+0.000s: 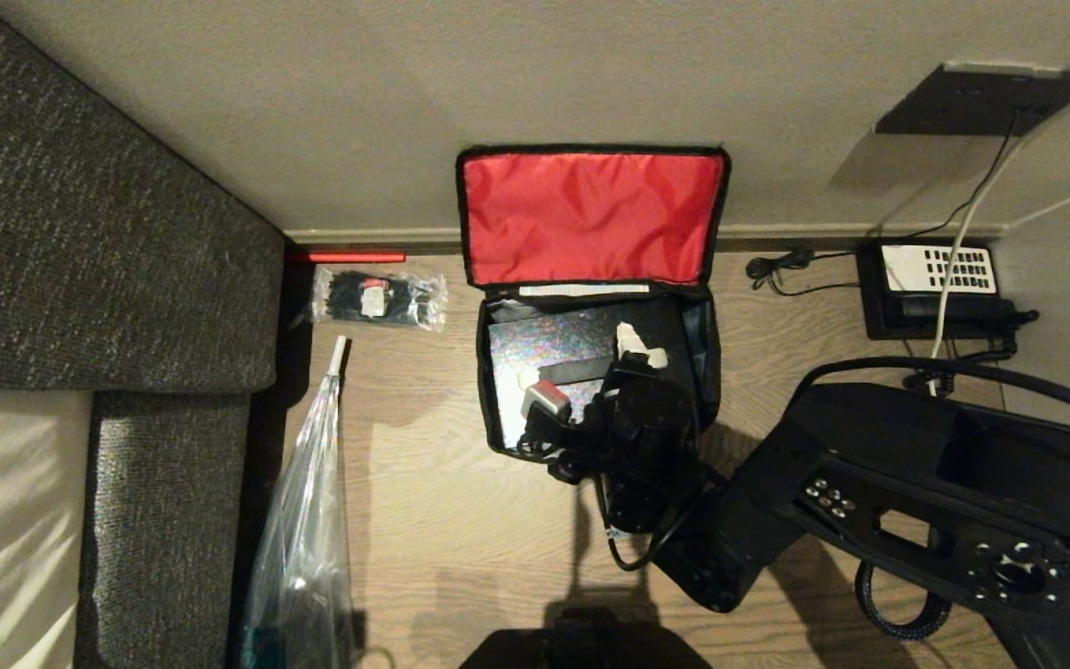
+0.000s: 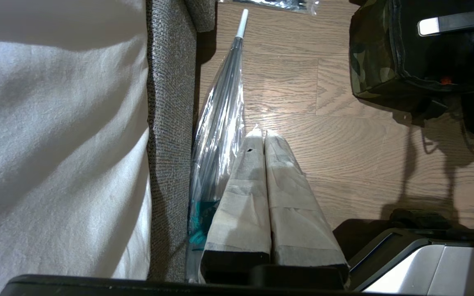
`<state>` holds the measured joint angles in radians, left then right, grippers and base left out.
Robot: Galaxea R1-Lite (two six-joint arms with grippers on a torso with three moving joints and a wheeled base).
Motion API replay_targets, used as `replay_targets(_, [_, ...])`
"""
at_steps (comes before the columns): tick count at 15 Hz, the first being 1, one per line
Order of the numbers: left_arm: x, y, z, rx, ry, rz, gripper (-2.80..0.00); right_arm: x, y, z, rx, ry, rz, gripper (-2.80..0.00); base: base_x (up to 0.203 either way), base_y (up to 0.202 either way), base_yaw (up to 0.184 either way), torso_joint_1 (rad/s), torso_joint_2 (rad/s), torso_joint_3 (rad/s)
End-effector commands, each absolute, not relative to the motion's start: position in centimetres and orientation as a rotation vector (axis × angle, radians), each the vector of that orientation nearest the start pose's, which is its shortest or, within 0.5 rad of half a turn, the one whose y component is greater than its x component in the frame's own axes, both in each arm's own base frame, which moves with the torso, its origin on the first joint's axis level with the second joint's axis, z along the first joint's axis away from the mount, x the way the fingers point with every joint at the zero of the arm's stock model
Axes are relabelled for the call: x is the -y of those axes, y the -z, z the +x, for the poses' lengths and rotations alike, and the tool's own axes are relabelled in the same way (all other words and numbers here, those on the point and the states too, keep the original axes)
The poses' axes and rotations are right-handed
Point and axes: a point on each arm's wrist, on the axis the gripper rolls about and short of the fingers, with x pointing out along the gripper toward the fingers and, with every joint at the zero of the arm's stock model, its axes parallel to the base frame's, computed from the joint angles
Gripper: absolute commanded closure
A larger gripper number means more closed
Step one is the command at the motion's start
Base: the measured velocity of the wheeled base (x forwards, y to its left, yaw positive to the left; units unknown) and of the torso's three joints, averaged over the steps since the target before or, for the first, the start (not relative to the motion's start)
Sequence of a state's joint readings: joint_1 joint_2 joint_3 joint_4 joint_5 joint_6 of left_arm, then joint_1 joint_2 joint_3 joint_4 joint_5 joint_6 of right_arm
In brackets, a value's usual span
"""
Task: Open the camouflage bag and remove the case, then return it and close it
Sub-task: Grip the handle
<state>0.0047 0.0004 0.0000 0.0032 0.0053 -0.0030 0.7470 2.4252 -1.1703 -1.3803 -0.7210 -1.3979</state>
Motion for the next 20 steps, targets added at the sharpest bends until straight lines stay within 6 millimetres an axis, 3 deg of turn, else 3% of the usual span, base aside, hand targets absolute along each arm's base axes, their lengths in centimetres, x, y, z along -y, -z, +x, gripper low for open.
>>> replay_targets(1, [0.0,-7.4,-2.3,-0.004,-0.012,-0.003,0.0,-29.6,-5.7,34.6,0.126,0.012,-1.319,-2.8,0.0,0.0,0.0,0.0,0.0,0.0])
replay_targets(4, [0.0,-7.4,-2.3,-0.005,-0.011,-0.003,0.0,-28.7,-6.3,35.9,0.183,-0.002,-1.36,-2.8,0.0,0.0,0.0,0.0,0.0,0.0])
replay_targets(9, [0.0,-7.4,-2.3,-0.005,-0.011,-0.003,0.0,-25.5,-7.2,38.2,0.174,0.073,-1.504,-2.8,0.0,0.0,0.0,0.0,0.0,0.0])
replay_targets(12, [0.0,-7.4,-2.3,-0.005,-0.012,-0.003,0.0,-25.7,-7.3,39.1,0.156,0.13,-1.551,-2.8,0.0,0.0,0.0,0.0,0.0,0.0])
replay_targets(16, [0.0,-7.4,-2.3,-0.005,-0.011,-0.003,0.0,-26.8,-7.6,39.7,0.133,0.231,-1.457,-2.8,0.0,0.0,0.0,0.0,0.0,0.0])
replay_targets(20, [0.0,-7.4,-2.3,-0.005,-0.011,-0.004,0.0,-27.4,-5.5,39.2,0.115,0.18,-1.445,-2.8,0.0,0.0,0.0,0.0,0.0,0.0])
